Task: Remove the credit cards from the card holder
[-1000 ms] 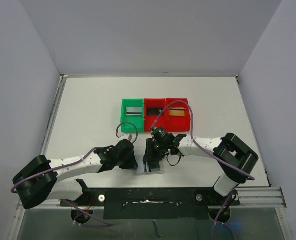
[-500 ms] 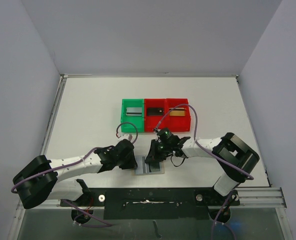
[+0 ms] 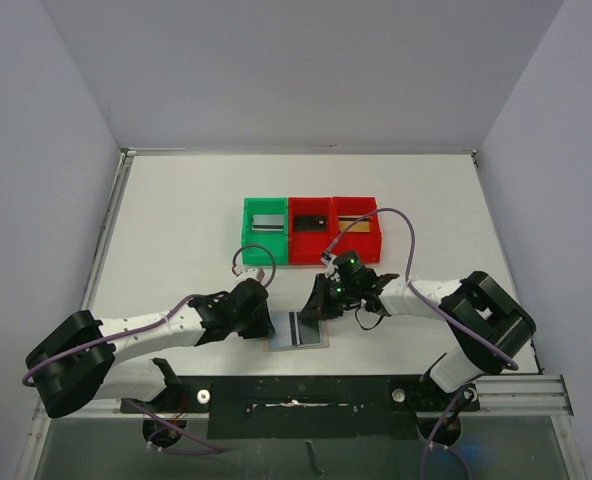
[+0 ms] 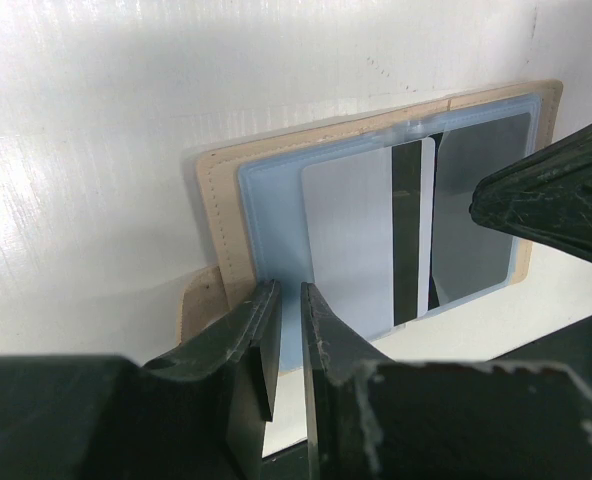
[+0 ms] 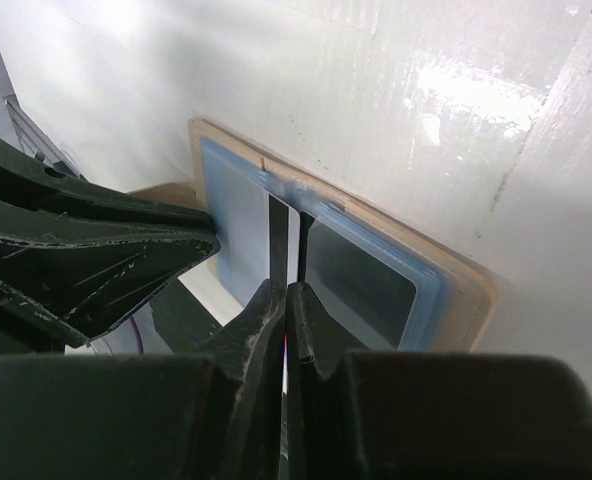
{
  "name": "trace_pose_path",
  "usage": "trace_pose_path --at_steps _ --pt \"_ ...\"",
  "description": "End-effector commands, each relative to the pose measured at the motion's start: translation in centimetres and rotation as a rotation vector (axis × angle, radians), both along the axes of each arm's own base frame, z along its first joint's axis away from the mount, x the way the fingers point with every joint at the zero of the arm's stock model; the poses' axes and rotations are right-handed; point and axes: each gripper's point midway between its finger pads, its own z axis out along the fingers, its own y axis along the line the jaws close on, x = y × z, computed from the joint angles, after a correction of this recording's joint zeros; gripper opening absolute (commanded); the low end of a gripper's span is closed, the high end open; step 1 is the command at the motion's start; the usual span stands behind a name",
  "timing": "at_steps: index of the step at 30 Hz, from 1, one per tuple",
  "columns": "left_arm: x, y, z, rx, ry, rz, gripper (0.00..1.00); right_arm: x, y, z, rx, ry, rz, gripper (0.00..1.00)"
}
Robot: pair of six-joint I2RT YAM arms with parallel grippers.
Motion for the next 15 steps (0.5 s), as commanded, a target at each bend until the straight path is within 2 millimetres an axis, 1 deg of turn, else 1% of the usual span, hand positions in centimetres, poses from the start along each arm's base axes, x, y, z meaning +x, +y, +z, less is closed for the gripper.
trace_pose_path --at_steps 1,2,6,8,10,12,15 --pt "-0.7 1.4 -1.4 0.056 0.033 0.008 0.14 0.2 0.6 1.5 0.056 -0.045 0.042 0.00" --pt "-0.7 1.3 -1.2 0.051 0.028 0.006 0.14 0.3 0.7 1.3 0.050 -0.039 0.044 0.00" --pt "-0.4 1.0 -0.2 0.036 0.012 0.001 0.15 0.2 0.8 0.8 0.012 -0.038 0.049 0.09" --pt "-0.2 0.9 0.5 0.032 0.002 -0.003 0.20 0.3 0.6 0.4 -0.025 -0.043 0.039 0.14" --pt "0.2 0.4 1.7 0.021 -0.018 -0.004 0.26 0.5 0.2 -0.1 -0.077 -0.047 0.025 0.17" --pt "0.7 0.0 3.1 0.009 -0.042 -0.010 0.30 0.7 -0.1 -0.5 -0.117 -0.049 0.017 0.20" --pt "1.4 -0.7 5.2 -0.014 -0.079 -0.024 0.34 0.6 -0.1 -0.7 -0.128 -0.047 0.019 0.21"
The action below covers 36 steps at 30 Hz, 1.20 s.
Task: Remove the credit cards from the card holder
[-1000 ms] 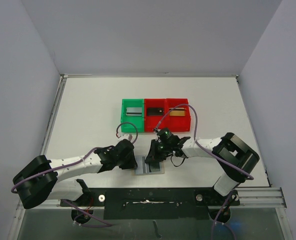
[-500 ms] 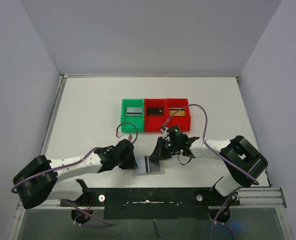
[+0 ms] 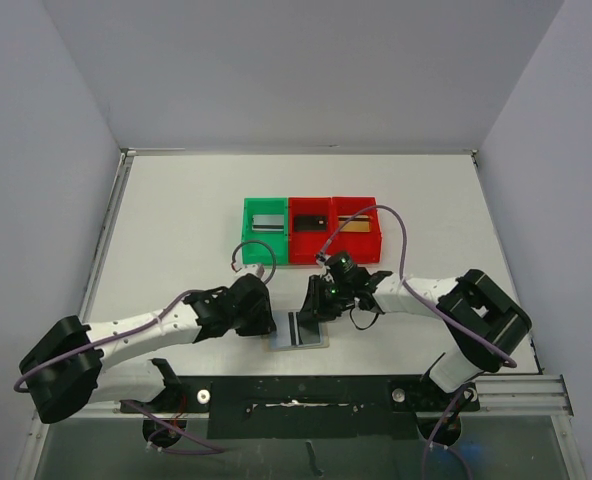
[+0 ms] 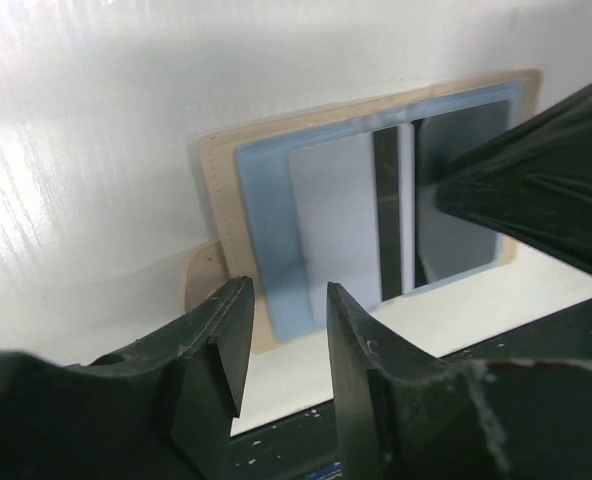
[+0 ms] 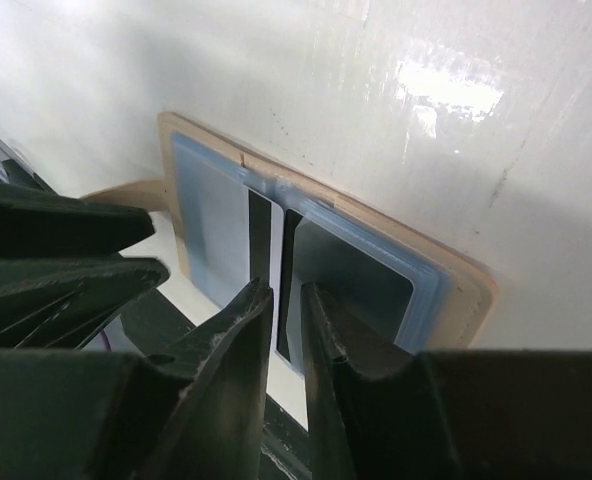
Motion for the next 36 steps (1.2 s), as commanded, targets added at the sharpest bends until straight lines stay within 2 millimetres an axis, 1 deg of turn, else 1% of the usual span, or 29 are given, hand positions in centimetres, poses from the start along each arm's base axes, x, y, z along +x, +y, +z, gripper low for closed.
trace_pose_path --at_steps 1,2,4,7,8,10,14,19,24,30,34,36 --pt "1.8 -1.6 4.5 -0.058 -0.095 -0.026 0.35 0.8 0.2 0.0 -0.039 -0.040 -0.002 0.22" --pt "2.2 -2.4 5.6 -0.089 -0.115 -0.039 0.35 0.7 0.2 0.0 -0.040 -0.040 -0.003 0.22" --pt "2.3 -3.4 6.3 -0.130 -0.128 -0.067 0.36 0.7 0.3 0.1 -0.040 -0.043 -0.005 0.23" --pt "2.1 -4.4 5.8 -0.173 -0.114 -0.093 0.33 0.7 0.3 0.2 -0.039 -0.045 -0.005 0.25" --pt "1.7 -4.2 4.6 -0.161 -0.085 -0.087 0.31 0.7 0.3 0.2 -0.040 -0.046 -0.006 0.26" --pt "1.3 -3.8 3.0 -0.139 -0.049 -0.069 0.27 0.7 0.4 0.3 -0.043 -0.046 -0.004 0.27" --pt "0.5 -1.9 -0.4 -0.053 0.011 -0.024 0.20 0.7 0.5 0.2 -0.086 -0.057 0.001 0.28" --pt "-0.5 -0.1 -2.7 0.025 0.049 -0.008 0.16 0.8 0.7 0.1 -0.152 -0.078 0.000 0.30" --pt "-1.1 0.9 -4.0 0.062 0.077 0.005 0.13 0.8 0.7 -0.2 -0.221 -0.092 0.006 0.33" --pt "-1.5 1.7 -4.8 0.091 0.096 0.024 0.11 0.4 1.6 -0.6 -0.228 -0.085 0.036 0.33" --pt "-1.6 1.9 -5.1 0.099 0.104 0.026 0.11 0.3 2.3 -0.3 -0.192 -0.088 0.044 0.29" --pt "-1.6 1.9 -5.1 0.100 0.104 0.027 0.10 0.3 2.7 0.1 -0.157 -0.090 0.043 0.24"
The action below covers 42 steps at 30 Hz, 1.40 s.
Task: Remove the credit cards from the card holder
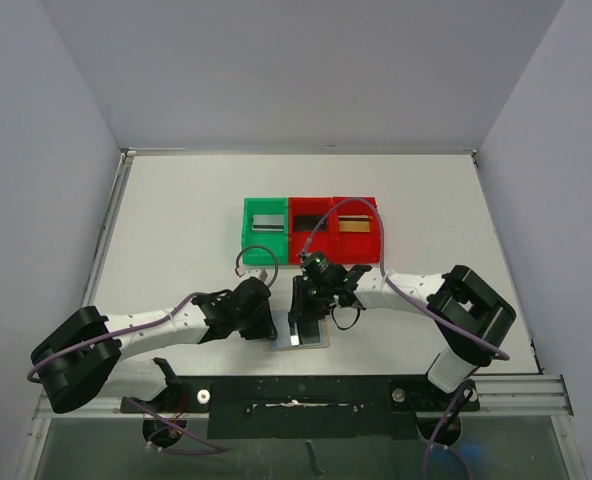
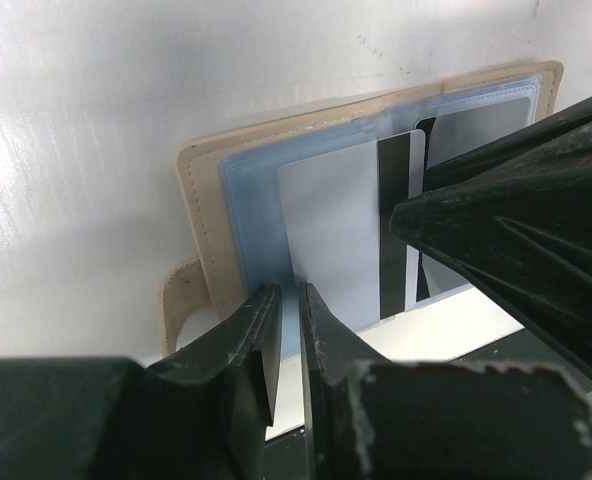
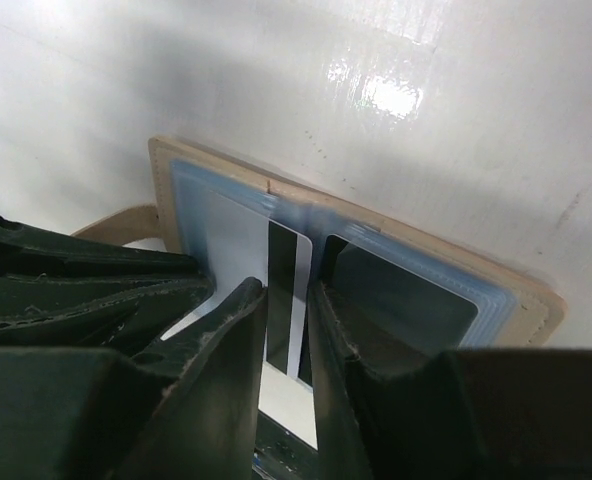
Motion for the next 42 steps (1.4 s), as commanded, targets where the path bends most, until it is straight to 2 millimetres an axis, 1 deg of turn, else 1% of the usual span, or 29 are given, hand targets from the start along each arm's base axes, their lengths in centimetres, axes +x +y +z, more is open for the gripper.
trace_pose_path --at_steps 1,3,5,7,13,17,24,26,28,32,35,36,38,40,42 --pt "-1.2 3.1 -3.4 0.139 0.052 0.022 0.10 0.2 0.7 0.1 0.039 -0.018 0.013 0.21" --pt "-1.2 3.1 -3.4 0.139 0.052 0.021 0.10 0.1 1.0 0.5 0.084 -0.009 0.018 0.11" --pt "-1.2 3.0 -3.4 0.138 0.052 0.019 0.10 0.0 1.0 0.7 0.122 -0.002 0.019 0.05" --pt "-1.2 2.9 -3.4 0.137 0.052 0.017 0.10 0.2 1.0 1.1 0.157 -0.004 0.017 0.00" --pt "-1.1 2.8 -3.2 0.132 0.048 0.017 0.10 0.7 0.2 1.8 0.212 -0.006 0.005 0.00" --pt "-1.0 2.8 -3.2 0.132 0.047 0.014 0.10 1.2 -0.7 2.1 0.224 -0.014 -0.012 0.00" --pt "-0.9 2.6 -2.9 0.125 0.038 0.006 0.09 1.4 -2.0 1.9 0.209 -0.012 -0.028 0.00" --pt "-0.7 2.3 -2.4 0.115 0.030 0.006 0.12 1.3 -2.1 1.6 0.203 -0.003 -0.029 0.00" --pt "-0.3 1.8 -1.4 0.092 0.015 0.010 0.16 1.2 -2.2 1.3 0.201 0.004 -0.029 0.00" --pt "1.1 0.1 2.0 0.015 -0.049 0.016 0.30 1.0 -2.3 1.1 0.203 0.012 -0.032 0.00" --pt "2.1 -1.3 4.8 -0.057 -0.110 0.002 0.35 1.1 -2.3 1.0 0.201 0.009 -0.040 0.00" --pt "2.3 -1.8 5.3 -0.081 -0.124 -0.006 0.36 1.0 -2.3 1.0 0.202 0.010 -0.040 0.00" --pt "2.2 -2.7 5.7 -0.129 -0.124 -0.032 0.36 1.0 -2.3 1.0 0.205 0.009 -0.042 0.00" --pt "1.8 -3.4 5.2 -0.169 -0.104 -0.055 0.35 1.0 -2.4 1.0 0.204 0.011 -0.046 0.00" --pt "1.4 -3.8 4.4 -0.190 -0.075 -0.063 0.31 1.0 -2.4 1.0 0.206 0.011 -0.048 0.00"
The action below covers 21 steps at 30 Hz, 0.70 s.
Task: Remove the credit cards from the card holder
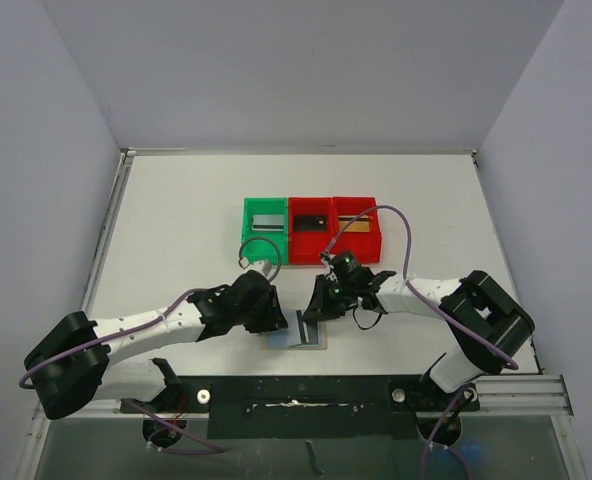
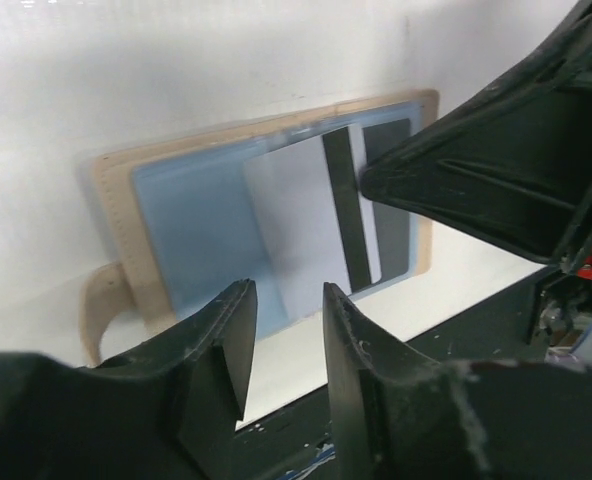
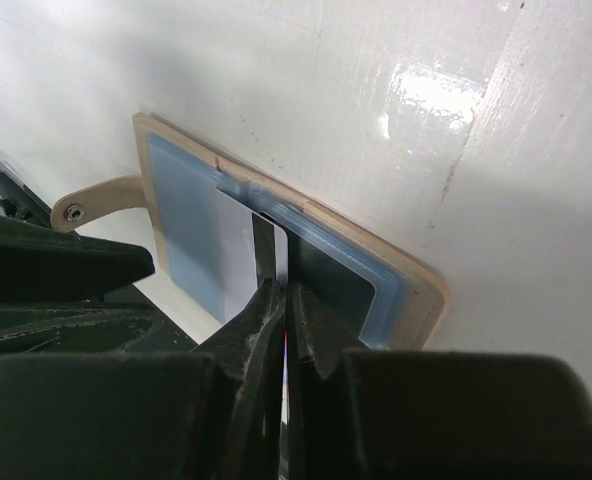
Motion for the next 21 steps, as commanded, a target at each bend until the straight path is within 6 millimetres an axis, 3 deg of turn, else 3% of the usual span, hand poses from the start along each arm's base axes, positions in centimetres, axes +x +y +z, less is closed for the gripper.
trace_pose_path --at_steps 1,7,12,17,21 --pt "0.2 -2.4 0.6 -0.115 -0.003 -0.043 0.28 0.6 0.5 1.3 0.048 -0.045 -0.001 0.00" --pt "-0.9 -0.7 -3.0 -0.043 0.087 0.021 0.16 0.2 0.8 1.4 0.079 -0.035 0.000 0.01" --pt "-2.2 1.9 -5.2 0.045 0.130 0.056 0.12 -0.1 1.0 1.6 0.113 -0.031 -0.001 0.12" --pt "-2.6 2.9 -5.8 0.066 0.131 0.076 0.11 -1.1 1.0 1.1 0.139 0.001 -0.007 0.24" --pt "-2.4 2.8 -6.1 0.069 0.131 0.078 0.10 -1.6 1.6 0.8 0.165 0.011 -0.001 0.25"
